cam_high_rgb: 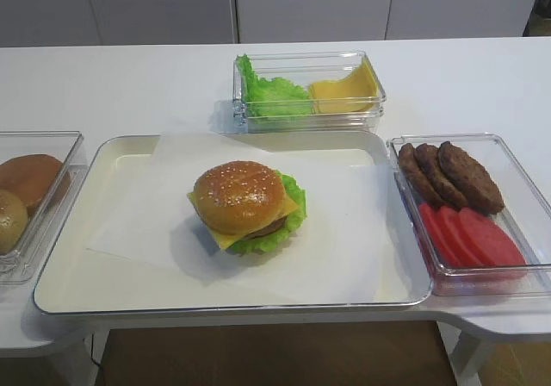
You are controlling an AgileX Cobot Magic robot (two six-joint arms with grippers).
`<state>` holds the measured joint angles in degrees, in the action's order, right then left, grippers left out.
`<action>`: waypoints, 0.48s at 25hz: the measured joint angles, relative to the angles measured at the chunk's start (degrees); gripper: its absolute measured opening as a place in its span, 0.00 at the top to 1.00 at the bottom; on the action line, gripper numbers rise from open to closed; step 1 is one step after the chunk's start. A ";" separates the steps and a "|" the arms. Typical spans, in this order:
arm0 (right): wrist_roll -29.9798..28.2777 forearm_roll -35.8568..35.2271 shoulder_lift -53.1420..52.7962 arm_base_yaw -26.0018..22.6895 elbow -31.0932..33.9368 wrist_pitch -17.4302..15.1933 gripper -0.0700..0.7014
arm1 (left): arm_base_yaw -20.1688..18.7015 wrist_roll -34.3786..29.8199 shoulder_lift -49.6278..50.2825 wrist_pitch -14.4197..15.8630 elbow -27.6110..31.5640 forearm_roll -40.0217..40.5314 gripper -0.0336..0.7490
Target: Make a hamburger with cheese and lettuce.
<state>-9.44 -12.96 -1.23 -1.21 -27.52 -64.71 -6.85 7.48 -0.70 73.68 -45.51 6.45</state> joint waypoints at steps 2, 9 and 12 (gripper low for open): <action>0.00 0.00 0.00 0.00 0.00 0.00 0.63 | 0.00 -0.05 -0.42 0.00 1.47 0.33 0.34; 0.00 0.00 0.00 0.00 0.00 0.00 0.63 | 0.00 -0.49 -0.62 0.08 6.69 1.05 0.34; 0.00 0.00 0.00 0.00 0.00 0.00 0.63 | 0.00 -0.49 -0.62 0.08 9.57 1.05 0.34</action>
<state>-9.44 -12.96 -1.23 -1.21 -27.52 -64.71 -6.85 6.99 -1.32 73.77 -35.94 7.49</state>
